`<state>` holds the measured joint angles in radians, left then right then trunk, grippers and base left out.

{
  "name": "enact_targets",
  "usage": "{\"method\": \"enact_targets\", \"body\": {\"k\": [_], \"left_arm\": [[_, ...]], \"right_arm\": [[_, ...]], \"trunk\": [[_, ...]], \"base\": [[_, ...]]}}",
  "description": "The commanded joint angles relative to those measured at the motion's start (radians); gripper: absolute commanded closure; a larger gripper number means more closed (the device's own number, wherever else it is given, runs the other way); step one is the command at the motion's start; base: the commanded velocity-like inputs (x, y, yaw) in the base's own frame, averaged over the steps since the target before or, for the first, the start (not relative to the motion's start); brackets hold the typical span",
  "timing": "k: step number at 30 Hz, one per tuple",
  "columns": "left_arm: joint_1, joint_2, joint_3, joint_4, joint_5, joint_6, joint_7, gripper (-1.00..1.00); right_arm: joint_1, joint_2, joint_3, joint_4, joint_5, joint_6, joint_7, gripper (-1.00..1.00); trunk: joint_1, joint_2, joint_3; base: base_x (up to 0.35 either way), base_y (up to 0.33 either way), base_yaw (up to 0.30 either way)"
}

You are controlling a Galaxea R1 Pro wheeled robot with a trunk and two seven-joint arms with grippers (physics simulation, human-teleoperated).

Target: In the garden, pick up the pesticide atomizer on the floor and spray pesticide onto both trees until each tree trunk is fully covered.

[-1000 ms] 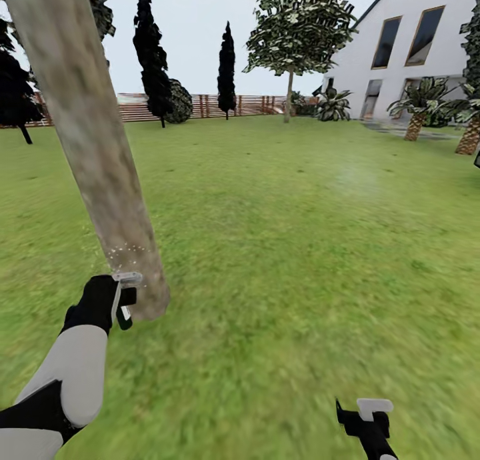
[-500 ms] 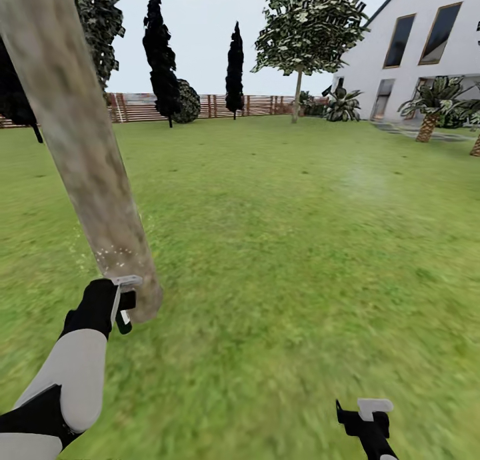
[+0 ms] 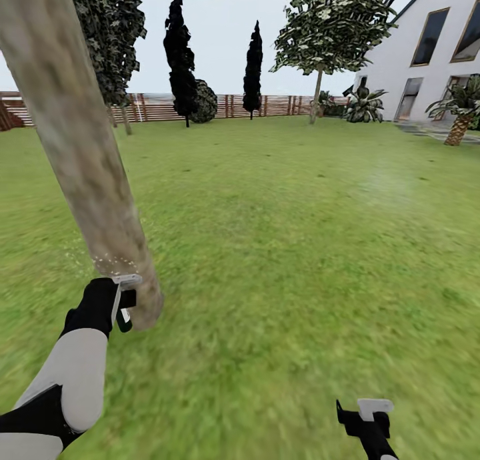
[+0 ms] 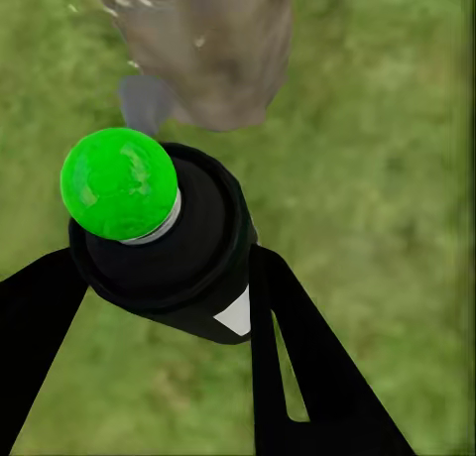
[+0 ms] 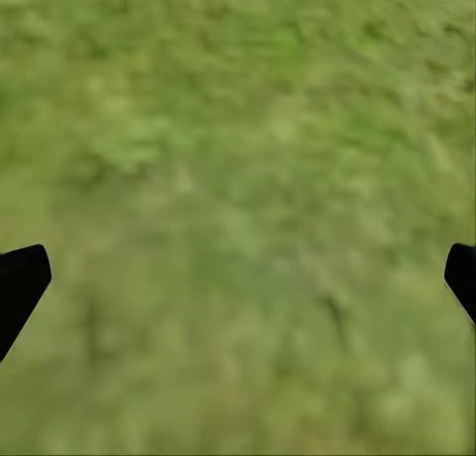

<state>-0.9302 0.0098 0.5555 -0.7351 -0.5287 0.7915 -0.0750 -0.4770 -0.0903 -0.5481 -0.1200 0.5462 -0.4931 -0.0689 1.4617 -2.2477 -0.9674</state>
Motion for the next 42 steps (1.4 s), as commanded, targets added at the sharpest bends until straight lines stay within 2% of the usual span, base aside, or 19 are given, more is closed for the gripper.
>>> {"method": "enact_targets", "body": {"k": [1, 10, 19, 30, 42], "left_arm": [[-0.001, -0.001, 0.003, -0.001, -0.01, 0.003, -0.008, 1.0], [-0.004, 0.001, 0.004, -0.003, -0.01, 0.003, -0.008, 1.0], [-0.004, 0.001, 0.001, -0.002, -0.011, 0.003, -0.008, 1.0], [-0.004, 0.002, 0.001, -0.003, -0.013, 0.003, -0.008, 1.0], [-0.004, 0.003, 0.009, -0.001, -0.013, 0.003, -0.008, 1.0]], "right_arm": [[-0.001, 0.0, -0.004, 0.002, 0.011, -0.003, -0.006, -1.0], [-0.001, 0.001, -0.004, 0.001, 0.011, -0.003, -0.006, -1.0], [0.0, 0.001, -0.004, 0.002, 0.011, -0.002, -0.006, -1.0], [0.0, 0.003, -0.004, 0.002, 0.011, -0.002, -0.006, -1.0], [0.0, 0.003, -0.004, 0.002, 0.011, -0.002, -0.006, -1.0]], "trunk": [[0.0, 0.0, -0.001], [0.0, 0.0, -0.001], [0.0, 0.0, -0.001], [0.0, 0.0, -0.001], [0.0, 0.0, -0.001]], "base": [[0.279, -0.167, 0.0], [0.279, -0.167, 0.013], [0.254, -0.18, 0.26], [0.023, -0.266, 0.271], [0.126, -0.272, 0.052]]}}
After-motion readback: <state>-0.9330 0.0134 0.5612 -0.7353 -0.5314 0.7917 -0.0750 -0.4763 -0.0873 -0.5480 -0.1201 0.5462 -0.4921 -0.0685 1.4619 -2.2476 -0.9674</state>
